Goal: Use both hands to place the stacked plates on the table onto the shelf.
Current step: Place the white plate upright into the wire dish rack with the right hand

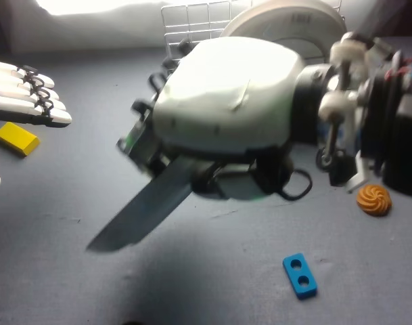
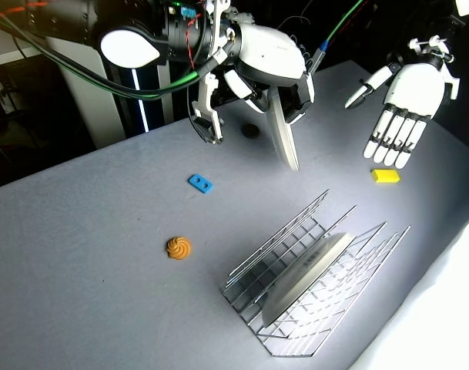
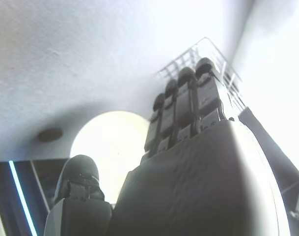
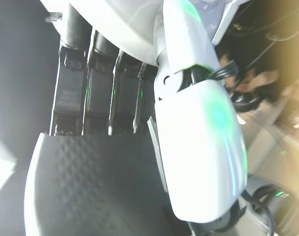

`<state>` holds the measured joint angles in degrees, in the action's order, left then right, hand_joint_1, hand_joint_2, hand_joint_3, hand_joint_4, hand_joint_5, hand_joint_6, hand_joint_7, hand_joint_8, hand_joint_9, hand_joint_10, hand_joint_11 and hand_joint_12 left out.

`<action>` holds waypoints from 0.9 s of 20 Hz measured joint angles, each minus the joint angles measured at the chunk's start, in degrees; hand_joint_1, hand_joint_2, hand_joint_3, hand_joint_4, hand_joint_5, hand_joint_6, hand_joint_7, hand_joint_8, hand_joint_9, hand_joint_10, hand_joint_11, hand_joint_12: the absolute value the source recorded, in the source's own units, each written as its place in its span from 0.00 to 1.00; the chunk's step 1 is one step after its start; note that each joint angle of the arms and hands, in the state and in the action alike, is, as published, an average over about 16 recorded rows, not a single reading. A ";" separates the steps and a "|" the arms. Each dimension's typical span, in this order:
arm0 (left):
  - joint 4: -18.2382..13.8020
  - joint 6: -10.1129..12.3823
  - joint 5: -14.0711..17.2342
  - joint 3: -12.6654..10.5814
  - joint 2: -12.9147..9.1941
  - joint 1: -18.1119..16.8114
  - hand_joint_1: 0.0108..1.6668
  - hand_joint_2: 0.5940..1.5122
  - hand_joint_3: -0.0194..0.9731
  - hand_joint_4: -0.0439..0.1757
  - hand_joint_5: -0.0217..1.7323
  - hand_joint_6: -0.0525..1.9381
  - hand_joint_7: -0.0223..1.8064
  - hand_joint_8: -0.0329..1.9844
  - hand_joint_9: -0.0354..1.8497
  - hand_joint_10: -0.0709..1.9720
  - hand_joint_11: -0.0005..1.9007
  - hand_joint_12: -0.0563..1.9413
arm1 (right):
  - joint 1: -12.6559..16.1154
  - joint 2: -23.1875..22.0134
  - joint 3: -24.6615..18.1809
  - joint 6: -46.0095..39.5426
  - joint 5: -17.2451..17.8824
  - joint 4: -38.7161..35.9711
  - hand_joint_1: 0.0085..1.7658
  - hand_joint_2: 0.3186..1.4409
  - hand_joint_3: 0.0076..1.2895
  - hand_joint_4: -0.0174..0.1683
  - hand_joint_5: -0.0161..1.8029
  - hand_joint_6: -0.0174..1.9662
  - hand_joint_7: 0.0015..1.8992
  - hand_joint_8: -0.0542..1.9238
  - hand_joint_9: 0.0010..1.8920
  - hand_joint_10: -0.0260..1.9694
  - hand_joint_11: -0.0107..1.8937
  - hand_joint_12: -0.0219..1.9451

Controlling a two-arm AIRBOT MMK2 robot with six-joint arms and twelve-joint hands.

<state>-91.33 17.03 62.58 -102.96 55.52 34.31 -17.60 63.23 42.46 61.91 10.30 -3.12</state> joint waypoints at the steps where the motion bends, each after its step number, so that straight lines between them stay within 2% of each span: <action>1: -0.03 0.00 0.00 0.00 0.00 0.05 0.00 0.63 0.04 0.21 0.02 0.04 0.05 0.02 0.05 0.04 0.01 0.03 | 0.96 -0.52 0.25 -4.93 -0.33 -3.54 0.77 0.64 0.00 0.06 0.47 0.53 0.51 0.51 0.48 0.58 0.44 0.60; 7: -0.16 0.00 -0.02 0.00 0.03 0.22 0.00 0.63 0.04 0.21 0.02 0.04 0.05 0.02 0.04 0.04 0.01 0.03 | 6.55 -3.11 2.41 -37.74 -1.12 -26.89 0.77 0.64 0.00 0.06 0.47 0.53 0.51 0.51 0.49 0.58 0.45 0.61; 11: -0.16 0.00 -0.03 0.00 0.03 0.22 0.00 0.63 0.04 0.21 0.02 0.04 0.05 0.02 0.04 0.04 0.01 0.03 | 9.81 -4.17 3.92 -58.63 -1.48 -41.72 0.77 0.64 0.00 0.06 0.47 0.53 0.51 0.51 0.50 0.57 0.45 0.64; 14: -0.22 0.00 -0.03 0.01 0.03 0.22 0.00 0.63 0.04 0.21 0.02 0.04 0.05 0.02 0.04 0.04 0.01 0.03 | 11.81 -4.69 5.03 -69.22 -1.06 -48.59 0.77 0.64 0.00 0.06 0.47 0.53 0.50 0.51 0.51 0.57 0.45 0.65; 18: -0.30 -0.01 -0.03 0.02 0.03 0.24 0.00 0.63 0.04 0.21 0.02 0.04 0.05 0.02 0.05 0.04 0.01 0.03 | 13.71 -5.20 6.30 -76.47 0.22 -52.99 0.78 0.64 0.00 0.06 0.47 0.51 0.50 0.50 0.52 0.55 0.45 0.68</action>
<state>-91.63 17.02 62.55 -102.94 55.55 34.54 -3.89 58.03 48.77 -14.55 10.52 -56.11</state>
